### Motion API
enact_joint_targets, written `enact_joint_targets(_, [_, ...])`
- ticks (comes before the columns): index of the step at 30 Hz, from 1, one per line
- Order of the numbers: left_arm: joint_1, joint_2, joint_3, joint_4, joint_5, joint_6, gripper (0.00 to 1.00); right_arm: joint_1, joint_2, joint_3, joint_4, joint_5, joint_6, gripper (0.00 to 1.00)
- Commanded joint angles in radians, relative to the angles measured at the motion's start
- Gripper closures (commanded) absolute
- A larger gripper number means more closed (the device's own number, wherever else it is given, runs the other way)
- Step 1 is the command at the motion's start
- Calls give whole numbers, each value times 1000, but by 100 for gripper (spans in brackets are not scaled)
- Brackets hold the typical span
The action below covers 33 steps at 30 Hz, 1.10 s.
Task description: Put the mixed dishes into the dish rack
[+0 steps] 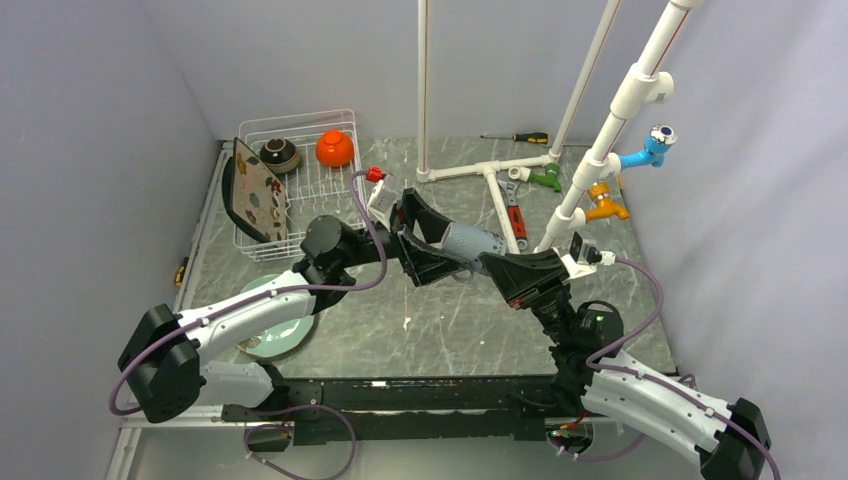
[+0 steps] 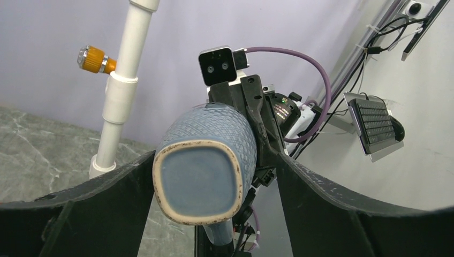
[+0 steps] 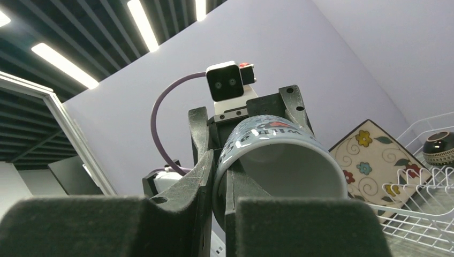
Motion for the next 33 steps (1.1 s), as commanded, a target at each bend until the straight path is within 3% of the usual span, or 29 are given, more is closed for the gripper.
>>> enact_joint_targets(1, [-7,-22,3,81,38,-16,13,-1,0,29,117,-36,17,100])
enact_joint_targets(9, [-8,-17,4,97,40,-49,11,-1,67,39,164,-61,32,100])
enact_joint_targets(19, [-7,-13,14,119,72,-55,33,0,85,68,104,-80,-7,100])
enact_joint_targets(21, [-7,-9,21,147,107,-52,44,-2,88,70,92,-82,-19,100])
enact_joint_targets(23, [-6,-5,30,154,140,-44,64,0,85,83,51,-82,-37,100])
enact_joint_targets(25, [-6,-9,36,138,153,-18,79,0,79,98,-4,-80,-57,100])
enact_joint_targets(27, [-4,-20,34,125,156,8,88,2,72,103,-34,-71,-65,91])
enact_joint_targets(31, [3,-32,36,127,160,11,100,0,60,99,-50,-63,-83,56])
enact_joint_targets(33, [7,-29,33,147,163,-5,100,1,57,104,-66,-61,-91,43])
